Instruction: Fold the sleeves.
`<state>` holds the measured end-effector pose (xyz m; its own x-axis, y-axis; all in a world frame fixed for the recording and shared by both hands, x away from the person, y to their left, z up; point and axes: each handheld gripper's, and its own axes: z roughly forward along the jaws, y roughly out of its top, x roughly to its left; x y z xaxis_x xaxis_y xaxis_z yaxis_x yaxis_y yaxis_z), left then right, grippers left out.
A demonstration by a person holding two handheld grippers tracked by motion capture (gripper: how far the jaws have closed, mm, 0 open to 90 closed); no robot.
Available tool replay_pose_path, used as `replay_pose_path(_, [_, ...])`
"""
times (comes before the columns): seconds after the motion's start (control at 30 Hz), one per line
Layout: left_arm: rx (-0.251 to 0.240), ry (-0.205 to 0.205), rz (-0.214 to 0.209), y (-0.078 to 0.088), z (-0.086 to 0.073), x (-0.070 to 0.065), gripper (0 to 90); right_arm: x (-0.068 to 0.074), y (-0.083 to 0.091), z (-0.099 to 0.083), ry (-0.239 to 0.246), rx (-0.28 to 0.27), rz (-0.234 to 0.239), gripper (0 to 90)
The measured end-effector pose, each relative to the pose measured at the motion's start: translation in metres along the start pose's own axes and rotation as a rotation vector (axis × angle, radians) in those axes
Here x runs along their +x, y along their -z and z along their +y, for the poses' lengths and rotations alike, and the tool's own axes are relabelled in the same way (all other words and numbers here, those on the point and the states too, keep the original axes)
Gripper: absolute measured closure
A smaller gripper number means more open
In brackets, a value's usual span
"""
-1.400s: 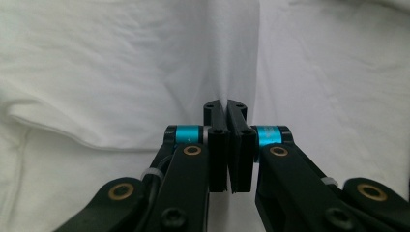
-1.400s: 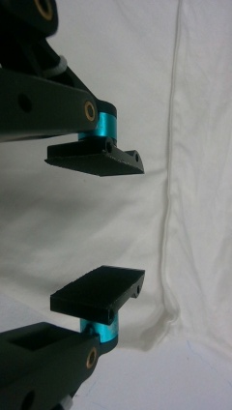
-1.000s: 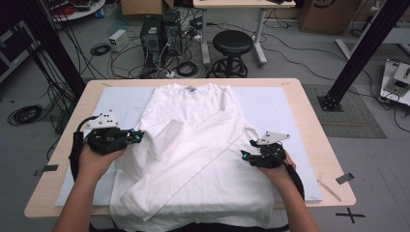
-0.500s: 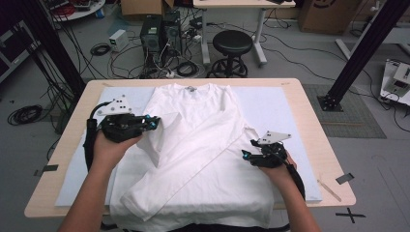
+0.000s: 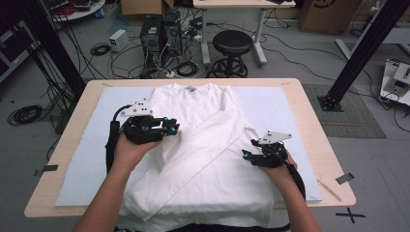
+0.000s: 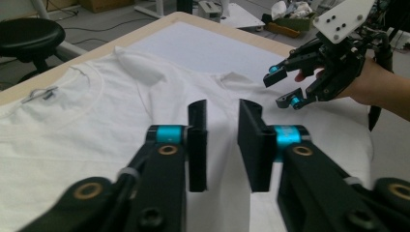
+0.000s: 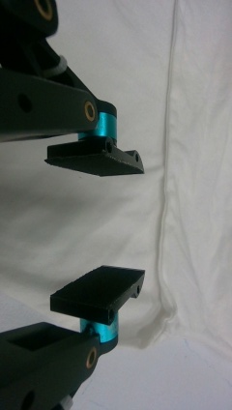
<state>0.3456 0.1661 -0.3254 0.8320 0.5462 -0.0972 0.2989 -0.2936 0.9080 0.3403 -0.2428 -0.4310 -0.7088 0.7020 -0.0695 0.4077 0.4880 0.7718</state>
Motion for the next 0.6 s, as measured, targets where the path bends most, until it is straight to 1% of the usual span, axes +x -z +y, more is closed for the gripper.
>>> replay_pose_path(0.03, [-0.002,0.018,0.008,0.001,-0.006,0.003,67.4,0.000,0.000,0.000,0.002,0.000,0.000,45.4])
replay_pose_path(0.07, [-0.002,0.024,0.013,0.002,-0.009,0.005,62.7,0.000,-0.001,0.000,0.002,0.004,0.001,45.4])
replay_pose_path(0.13, [0.001,0.030,0.013,0.006,-0.015,0.007,61.4,-0.001,-0.001,0.000,0.004,0.002,-0.001,45.4])
replay_pose_path(0.17, [-0.001,0.033,0.009,0.007,-0.018,0.007,61.1,-0.001,-0.001,0.000,0.003,0.003,0.000,45.4])
replay_pose_path(0.3, [0.026,0.032,-0.009,0.012,-0.034,0.006,59.4,-0.001,-0.001,0.000,0.004,0.002,0.001,45.4])
replay_pose_path(0.33, [0.026,0.032,-0.009,0.012,-0.034,0.006,59.2,-0.001,-0.001,0.000,0.004,0.002,0.001,45.4])
replay_pose_path(0.37, [0.036,0.029,-0.024,0.013,-0.044,0.004,59.2,0.000,-0.001,0.000,0.004,0.000,-0.003,45.4])
replay_pose_path(0.43, [0.054,0.035,-0.046,0.012,-0.056,0.001,58.9,0.002,-0.001,0.001,0.005,0.005,0.000,45.3])
replay_pose_path(0.47, [0.054,0.035,-0.046,0.012,-0.056,0.001,58.9,0.002,-0.001,0.001,0.005,0.005,0.000,45.3])
replay_pose_path(0.5, [0.079,0.031,-0.053,0.010,-0.066,-0.001,58.9,0.003,-0.002,0.001,0.002,0.008,0.002,45.4])
replay_pose_path(0.57, [0.107,0.039,-0.057,0.007,-0.074,-0.001,58.9,0.004,-0.003,0.001,0.006,0.010,0.002,45.3])
replay_pose_path(0.6, [0.128,0.032,-0.057,0.006,-0.080,-0.001,58.9,0.004,-0.004,0.002,0.008,0.009,0.004,45.3])
